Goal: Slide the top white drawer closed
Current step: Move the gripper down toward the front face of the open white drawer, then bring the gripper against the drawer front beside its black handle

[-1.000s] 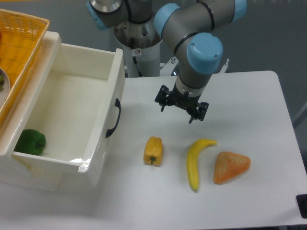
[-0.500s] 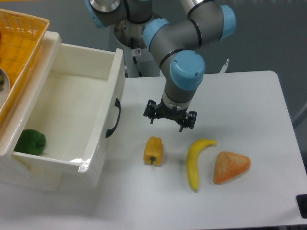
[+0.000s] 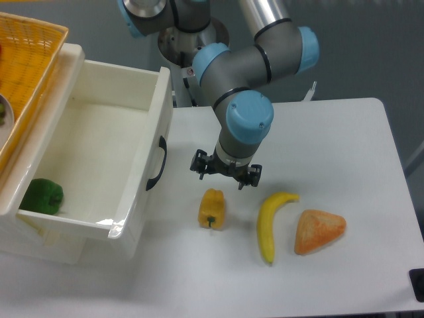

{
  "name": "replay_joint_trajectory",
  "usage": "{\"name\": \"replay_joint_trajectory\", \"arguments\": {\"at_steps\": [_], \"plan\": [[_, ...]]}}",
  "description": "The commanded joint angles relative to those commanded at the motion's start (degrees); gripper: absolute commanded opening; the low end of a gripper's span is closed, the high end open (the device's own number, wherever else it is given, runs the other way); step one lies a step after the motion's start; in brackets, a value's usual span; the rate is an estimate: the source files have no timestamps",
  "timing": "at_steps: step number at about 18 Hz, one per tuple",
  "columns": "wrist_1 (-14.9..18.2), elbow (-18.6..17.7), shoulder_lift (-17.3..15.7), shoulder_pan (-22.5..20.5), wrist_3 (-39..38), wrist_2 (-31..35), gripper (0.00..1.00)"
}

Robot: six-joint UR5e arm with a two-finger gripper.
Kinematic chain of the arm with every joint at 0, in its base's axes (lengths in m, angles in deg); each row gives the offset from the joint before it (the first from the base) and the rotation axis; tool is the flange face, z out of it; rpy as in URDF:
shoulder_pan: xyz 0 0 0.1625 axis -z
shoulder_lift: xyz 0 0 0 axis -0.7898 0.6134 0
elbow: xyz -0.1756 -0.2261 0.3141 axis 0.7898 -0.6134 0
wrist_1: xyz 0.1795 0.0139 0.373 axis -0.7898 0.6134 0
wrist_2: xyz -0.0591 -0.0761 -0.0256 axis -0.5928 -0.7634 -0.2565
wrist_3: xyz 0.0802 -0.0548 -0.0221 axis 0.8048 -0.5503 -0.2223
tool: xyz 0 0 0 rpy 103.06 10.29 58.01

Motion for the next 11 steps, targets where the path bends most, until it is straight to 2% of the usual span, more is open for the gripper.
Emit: {"name": "replay_joint_trajectory", "arguments": {"at_steps": [3,11], "plan": [[-0.17,0.00,0.70,1.58,0.00,0.17,1.00],[-0.09,0.09,1.14,2.46,-0.09,0.00,1.00]]}}
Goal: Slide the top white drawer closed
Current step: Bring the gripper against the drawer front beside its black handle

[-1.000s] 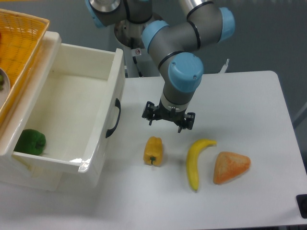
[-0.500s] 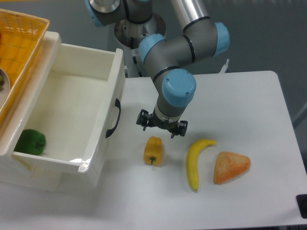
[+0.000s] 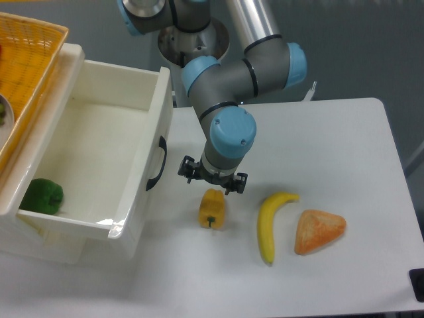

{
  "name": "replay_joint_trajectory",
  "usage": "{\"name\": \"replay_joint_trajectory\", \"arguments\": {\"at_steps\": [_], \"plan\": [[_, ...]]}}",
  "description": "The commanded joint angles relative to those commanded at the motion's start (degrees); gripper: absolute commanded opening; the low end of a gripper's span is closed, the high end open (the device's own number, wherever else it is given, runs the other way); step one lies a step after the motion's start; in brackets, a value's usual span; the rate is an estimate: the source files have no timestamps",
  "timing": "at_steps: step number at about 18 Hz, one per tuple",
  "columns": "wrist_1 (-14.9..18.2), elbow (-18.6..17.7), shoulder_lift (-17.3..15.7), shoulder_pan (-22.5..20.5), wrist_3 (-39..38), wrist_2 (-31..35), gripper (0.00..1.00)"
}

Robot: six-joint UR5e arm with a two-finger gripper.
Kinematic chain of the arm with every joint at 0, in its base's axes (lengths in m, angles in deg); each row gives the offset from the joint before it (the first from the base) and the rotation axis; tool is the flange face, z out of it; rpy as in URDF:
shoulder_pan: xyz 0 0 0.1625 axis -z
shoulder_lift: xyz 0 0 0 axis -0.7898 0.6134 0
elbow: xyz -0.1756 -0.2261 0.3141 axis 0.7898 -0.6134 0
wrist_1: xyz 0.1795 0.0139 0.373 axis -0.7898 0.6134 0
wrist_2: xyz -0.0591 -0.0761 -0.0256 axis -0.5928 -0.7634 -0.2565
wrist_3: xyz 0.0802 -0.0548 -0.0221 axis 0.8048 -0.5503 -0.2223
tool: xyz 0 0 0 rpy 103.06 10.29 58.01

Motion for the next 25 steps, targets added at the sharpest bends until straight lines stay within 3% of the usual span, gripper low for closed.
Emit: {"name": "replay_joint_trajectory", "arguments": {"at_steps": [25], "plan": [[0.09,0.35,-0.35,2.37,-1.58,-1.76,1.00]]}}
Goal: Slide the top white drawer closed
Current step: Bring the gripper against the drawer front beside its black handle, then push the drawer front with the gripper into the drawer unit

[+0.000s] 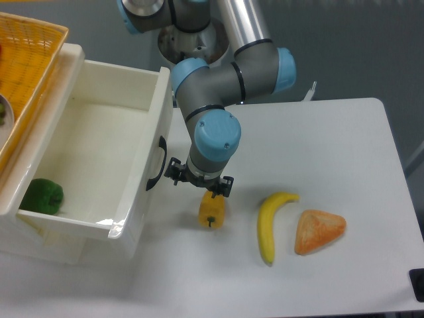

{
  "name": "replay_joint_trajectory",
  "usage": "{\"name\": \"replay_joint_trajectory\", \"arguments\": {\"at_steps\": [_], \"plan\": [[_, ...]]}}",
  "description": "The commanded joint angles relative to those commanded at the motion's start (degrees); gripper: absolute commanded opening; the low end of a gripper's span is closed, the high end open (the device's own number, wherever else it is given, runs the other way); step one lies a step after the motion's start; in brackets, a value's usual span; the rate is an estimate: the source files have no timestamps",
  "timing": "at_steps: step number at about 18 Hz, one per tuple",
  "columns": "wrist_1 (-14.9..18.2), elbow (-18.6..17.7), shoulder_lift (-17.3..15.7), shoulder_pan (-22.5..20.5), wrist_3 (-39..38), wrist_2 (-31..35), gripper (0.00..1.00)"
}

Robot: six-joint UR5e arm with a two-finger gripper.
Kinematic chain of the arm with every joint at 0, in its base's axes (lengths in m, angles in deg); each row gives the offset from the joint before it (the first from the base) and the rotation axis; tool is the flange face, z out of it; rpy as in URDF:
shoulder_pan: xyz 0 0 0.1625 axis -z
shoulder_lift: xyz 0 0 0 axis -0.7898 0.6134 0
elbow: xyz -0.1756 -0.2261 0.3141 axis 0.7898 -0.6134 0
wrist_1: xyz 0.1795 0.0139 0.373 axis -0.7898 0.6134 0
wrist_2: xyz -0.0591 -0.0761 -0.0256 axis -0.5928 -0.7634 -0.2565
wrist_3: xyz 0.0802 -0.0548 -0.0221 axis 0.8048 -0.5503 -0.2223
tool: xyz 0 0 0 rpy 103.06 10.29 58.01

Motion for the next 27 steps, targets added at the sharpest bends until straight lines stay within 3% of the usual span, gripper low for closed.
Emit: {"name": "replay_joint_trajectory", "arguments": {"at_steps": [27], "plan": [[0.00,0.79,-0.44,2.64,0.00,-3.25,1.00]]}}
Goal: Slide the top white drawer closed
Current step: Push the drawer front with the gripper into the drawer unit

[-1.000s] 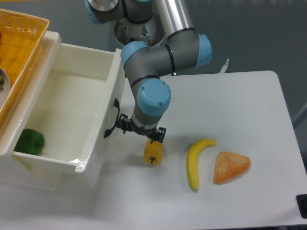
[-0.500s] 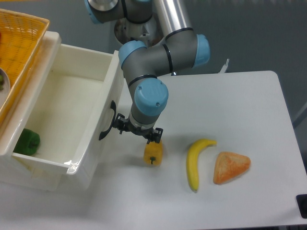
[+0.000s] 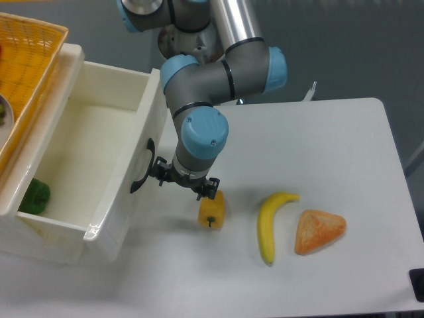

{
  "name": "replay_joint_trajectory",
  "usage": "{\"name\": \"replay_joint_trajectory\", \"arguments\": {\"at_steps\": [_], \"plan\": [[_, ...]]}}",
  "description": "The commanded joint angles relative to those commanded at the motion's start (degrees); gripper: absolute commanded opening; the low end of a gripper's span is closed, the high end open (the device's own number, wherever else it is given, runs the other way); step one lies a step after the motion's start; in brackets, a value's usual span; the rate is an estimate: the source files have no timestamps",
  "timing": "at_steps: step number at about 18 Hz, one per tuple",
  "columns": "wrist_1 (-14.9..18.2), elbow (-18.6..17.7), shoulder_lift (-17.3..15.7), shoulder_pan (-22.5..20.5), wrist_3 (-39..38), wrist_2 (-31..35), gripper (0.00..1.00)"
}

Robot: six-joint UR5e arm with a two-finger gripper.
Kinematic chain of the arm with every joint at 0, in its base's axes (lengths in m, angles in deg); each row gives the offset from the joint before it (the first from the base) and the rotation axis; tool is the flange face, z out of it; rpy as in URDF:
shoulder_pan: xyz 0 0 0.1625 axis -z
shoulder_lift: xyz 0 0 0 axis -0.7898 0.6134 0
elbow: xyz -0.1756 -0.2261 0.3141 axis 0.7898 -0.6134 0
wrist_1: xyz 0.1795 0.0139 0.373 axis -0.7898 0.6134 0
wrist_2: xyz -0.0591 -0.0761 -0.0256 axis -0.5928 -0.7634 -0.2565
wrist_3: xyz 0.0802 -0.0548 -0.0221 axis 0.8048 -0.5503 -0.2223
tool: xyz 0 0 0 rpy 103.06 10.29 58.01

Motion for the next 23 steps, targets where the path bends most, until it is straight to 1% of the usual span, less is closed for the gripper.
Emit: {"name": "replay_joint_trajectory", "arguments": {"at_steps": [6,12,23], "plan": [[0.09,0.00,-0.09,1.58,-0.09,0.00,1.00],[0.09,0.00,-1.05,3.43,-1.23,-0.09,1.00],[0.00,0.00,-1.06,6.42,-2.81,0.18,1.00]]}}
